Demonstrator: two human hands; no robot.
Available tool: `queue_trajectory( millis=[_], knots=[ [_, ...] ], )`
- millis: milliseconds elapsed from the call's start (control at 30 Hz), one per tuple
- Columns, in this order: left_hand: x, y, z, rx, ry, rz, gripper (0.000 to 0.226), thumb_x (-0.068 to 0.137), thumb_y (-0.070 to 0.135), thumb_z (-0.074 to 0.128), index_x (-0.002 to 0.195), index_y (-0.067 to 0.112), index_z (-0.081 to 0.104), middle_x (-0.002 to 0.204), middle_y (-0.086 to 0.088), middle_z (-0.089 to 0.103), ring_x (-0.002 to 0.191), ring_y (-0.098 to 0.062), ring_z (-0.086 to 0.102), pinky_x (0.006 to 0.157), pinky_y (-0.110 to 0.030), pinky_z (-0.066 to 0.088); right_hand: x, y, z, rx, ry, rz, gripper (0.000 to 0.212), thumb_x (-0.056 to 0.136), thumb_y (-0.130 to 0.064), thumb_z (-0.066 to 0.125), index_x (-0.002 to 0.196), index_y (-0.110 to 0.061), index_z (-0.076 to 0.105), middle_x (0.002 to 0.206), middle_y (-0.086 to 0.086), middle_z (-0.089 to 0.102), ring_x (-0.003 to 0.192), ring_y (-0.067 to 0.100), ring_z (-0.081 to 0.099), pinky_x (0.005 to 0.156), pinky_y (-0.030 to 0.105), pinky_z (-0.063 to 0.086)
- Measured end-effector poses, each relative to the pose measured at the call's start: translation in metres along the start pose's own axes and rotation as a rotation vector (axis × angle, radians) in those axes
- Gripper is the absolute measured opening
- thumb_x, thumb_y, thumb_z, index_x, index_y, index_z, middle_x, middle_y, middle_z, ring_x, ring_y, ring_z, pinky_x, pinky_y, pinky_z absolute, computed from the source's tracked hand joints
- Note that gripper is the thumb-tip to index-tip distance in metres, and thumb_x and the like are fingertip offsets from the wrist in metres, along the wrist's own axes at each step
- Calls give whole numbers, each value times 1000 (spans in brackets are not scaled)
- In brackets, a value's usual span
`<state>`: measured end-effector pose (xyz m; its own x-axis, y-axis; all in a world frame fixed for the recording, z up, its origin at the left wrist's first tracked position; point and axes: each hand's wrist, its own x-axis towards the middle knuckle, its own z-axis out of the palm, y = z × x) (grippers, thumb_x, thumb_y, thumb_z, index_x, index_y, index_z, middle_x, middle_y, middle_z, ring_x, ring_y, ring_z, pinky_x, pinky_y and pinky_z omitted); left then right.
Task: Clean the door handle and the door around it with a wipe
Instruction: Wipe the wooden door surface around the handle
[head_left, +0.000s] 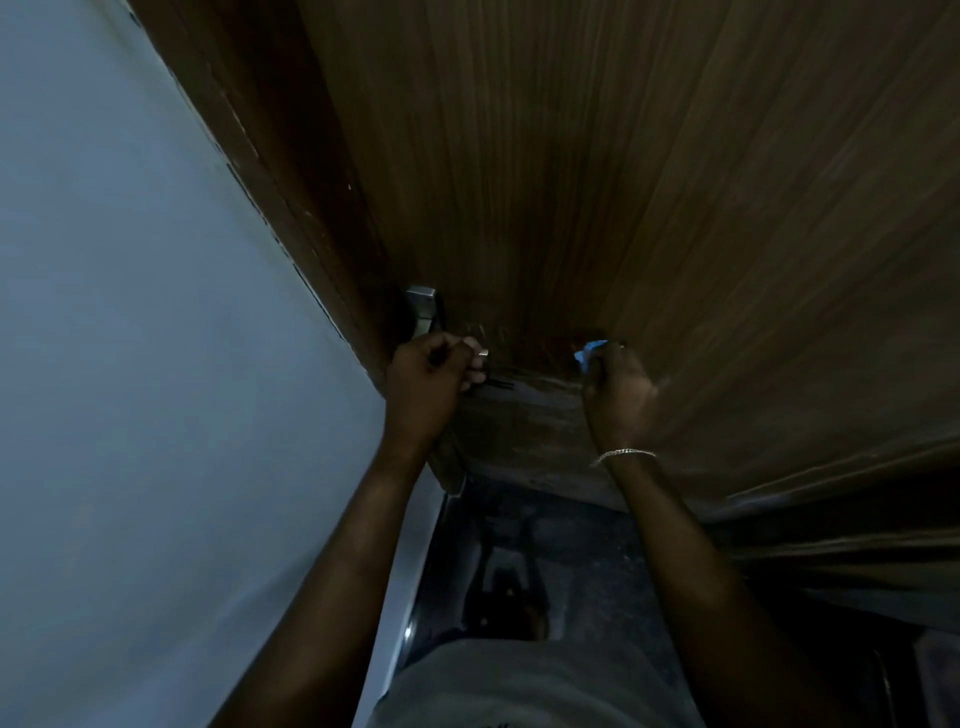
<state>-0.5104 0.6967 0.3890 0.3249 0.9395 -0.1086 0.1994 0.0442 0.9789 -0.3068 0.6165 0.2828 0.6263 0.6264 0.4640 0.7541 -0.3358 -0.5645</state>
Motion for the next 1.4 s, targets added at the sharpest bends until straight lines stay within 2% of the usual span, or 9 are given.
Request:
queue_trajectory(
  millis=[133, 233, 400, 600, 867, 1000, 1100, 1267, 1400],
  knots=[
    [0, -1, -11, 25, -13, 9, 22, 98, 21, 59, 96, 2, 71, 87, -11, 75, 73, -15, 73, 65, -18, 56, -19, 25, 13, -130, -235, 123, 16, 94, -8, 60, 109, -6, 65, 95, 20, 72, 82, 39, 70, 68, 43, 57],
    [0, -5, -24, 12, -13, 9, 21, 97, 21, 60, 99, 3, 71, 85, -7, 75, 72, -13, 73, 63, -16, 54, -16, 31, 2, -83, -70, 246, 11, 94, -15, 57, 101, -13, 65, 86, 17, 72, 76, 39, 67, 65, 40, 52],
    [0, -14, -37, 11, -25, -12, 20, 98, 18, 58, 100, 4, 71, 85, -6, 74, 72, -13, 73, 65, -18, 56, 9, -18, 12, 42, 109, 29, 8, 95, -18, 54, 97, -20, 62, 93, 1, 67, 83, 11, 60, 73, 20, 43],
    [-2, -21, -43, -40, -62, -18, 20, 96, 16, 60, 97, -1, 71, 82, -8, 73, 69, -13, 71, 62, -19, 55, -19, -11, 33, -75, -118, 96, 14, 86, -1, 62, 98, -8, 65, 91, 18, 70, 80, 41, 66, 59, 38, 46],
    [3, -31, -46, -86, -57, -50, 20, 95, 15, 63, 96, -3, 70, 80, -6, 73, 66, -9, 70, 60, -16, 54, 3, -18, 10, 25, 227, 101, 6, 91, -10, 58, 91, -15, 61, 91, 5, 67, 83, 14, 60, 75, 15, 38],
    [11, -27, -40, -69, -81, -31, 15, 95, 16, 63, 89, 4, 71, 76, 1, 73, 65, -7, 70, 60, -16, 55, -17, -8, 22, -124, -25, 160, 12, 89, -8, 61, 100, -10, 62, 96, 13, 67, 85, 32, 64, 69, 34, 49],
    [17, -28, -42, -66, -72, -16, 14, 95, 20, 64, 86, 14, 72, 75, 3, 74, 68, -11, 71, 64, -19, 56, -22, 9, 20, -143, 34, 295, 13, 88, -13, 62, 101, -12, 64, 98, 13, 71, 85, 35, 68, 71, 35, 51],
    [23, -36, -41, -67, -73, -27, 13, 95, 20, 64, 85, 18, 71, 75, 4, 73, 69, -10, 71, 65, -19, 57, 0, -27, 31, -27, 166, 74, 10, 91, -17, 59, 97, -24, 61, 97, -3, 66, 87, 10, 60, 73, 15, 39],
    [24, -41, -39, -77, -88, -30, 12, 94, 15, 64, 90, 7, 72, 77, 1, 73, 67, -8, 71, 61, -16, 55, -13, -38, 52, -95, 2, 0, 11, 92, -12, 60, 100, -19, 64, 101, 0, 67, 85, 18, 63, 64, 30, 47]
  ],
)
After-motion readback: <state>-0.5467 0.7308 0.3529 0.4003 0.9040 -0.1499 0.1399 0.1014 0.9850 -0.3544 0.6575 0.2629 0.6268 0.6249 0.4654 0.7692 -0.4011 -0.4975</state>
